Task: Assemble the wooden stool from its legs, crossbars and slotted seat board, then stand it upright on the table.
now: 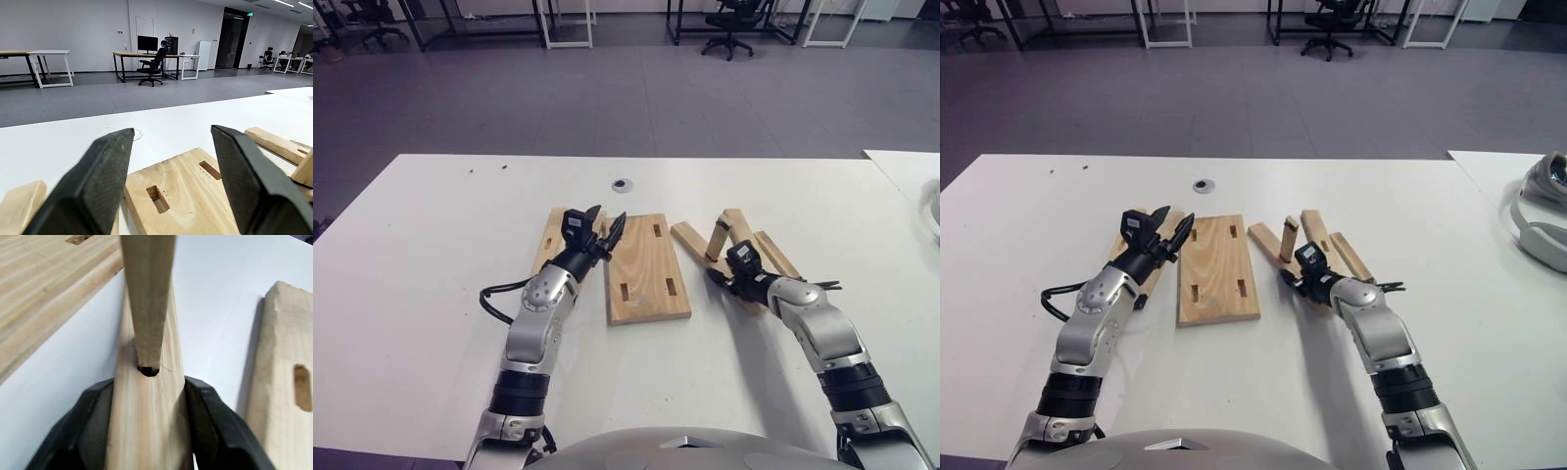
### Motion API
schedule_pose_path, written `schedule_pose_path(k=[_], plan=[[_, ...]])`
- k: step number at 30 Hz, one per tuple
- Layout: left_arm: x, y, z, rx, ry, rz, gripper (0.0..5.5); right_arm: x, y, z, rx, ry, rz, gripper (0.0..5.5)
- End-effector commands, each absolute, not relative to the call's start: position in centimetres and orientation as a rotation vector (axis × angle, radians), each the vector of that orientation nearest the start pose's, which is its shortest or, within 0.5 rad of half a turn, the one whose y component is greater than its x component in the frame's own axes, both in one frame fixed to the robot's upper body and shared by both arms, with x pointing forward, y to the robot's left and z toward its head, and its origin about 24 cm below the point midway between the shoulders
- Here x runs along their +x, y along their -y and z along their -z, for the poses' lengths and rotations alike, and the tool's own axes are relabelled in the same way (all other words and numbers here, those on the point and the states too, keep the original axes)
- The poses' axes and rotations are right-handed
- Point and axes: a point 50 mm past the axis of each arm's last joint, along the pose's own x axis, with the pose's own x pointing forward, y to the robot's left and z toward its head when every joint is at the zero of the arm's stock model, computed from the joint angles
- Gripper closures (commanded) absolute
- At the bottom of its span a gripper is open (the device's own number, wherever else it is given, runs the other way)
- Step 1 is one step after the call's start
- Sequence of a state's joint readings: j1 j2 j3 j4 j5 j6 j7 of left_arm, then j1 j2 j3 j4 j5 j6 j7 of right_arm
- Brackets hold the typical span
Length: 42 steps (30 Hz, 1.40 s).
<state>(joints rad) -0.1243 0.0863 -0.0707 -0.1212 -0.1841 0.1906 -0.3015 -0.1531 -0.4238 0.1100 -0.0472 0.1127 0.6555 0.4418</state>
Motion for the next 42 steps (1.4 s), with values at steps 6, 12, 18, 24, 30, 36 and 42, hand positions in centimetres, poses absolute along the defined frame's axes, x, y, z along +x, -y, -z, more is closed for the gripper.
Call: schedule_pose_path(k=[6, 12, 18, 24, 30, 36, 42], plan=[[27.7, -8.5, -11.0, -0.73, -0.044, 0.586, 2.63, 26.5, 16.6, -10.6, -0.109, -0.187, -0.633, 3.43], [28.4, -6.9, -14.6, -1.16, -0.097, 0.709, 2.63, 25.0, 14.3, -13.2, -0.212, -0.02, -0.831, 3.43], [27.6, -6.2, -13.3, -1.103, -0.227, 0.728, 3.61, 24.8, 13.3, -13.9, -0.197, 0.063, -0.845, 3.43], [28.1, -6.3, -12.6, -1.034, -0.228, 0.683, 3.61, 24.1, 12.8, -13.8, -0.209, 0.08, -0.895, 3.43], [27.8, -6.3, -13.1, -1.069, -0.191, 0.706, 3.62, 24.1, 13.1, -13.4, -0.212, 0.074, -0.894, 3.43], [27.4, -7.0, -12.2, -1.072, -0.211, 0.687, 4.46, 24.2, 13.5, -13.6, -0.181, 0.082, -0.874, 3.43], [25.7, -8.4, -12.3, -1.09, -0.119, 0.575, 4.48, 24.0, 12.3, -13.0, -0.109, 0.044, -1.021, 3.43]])
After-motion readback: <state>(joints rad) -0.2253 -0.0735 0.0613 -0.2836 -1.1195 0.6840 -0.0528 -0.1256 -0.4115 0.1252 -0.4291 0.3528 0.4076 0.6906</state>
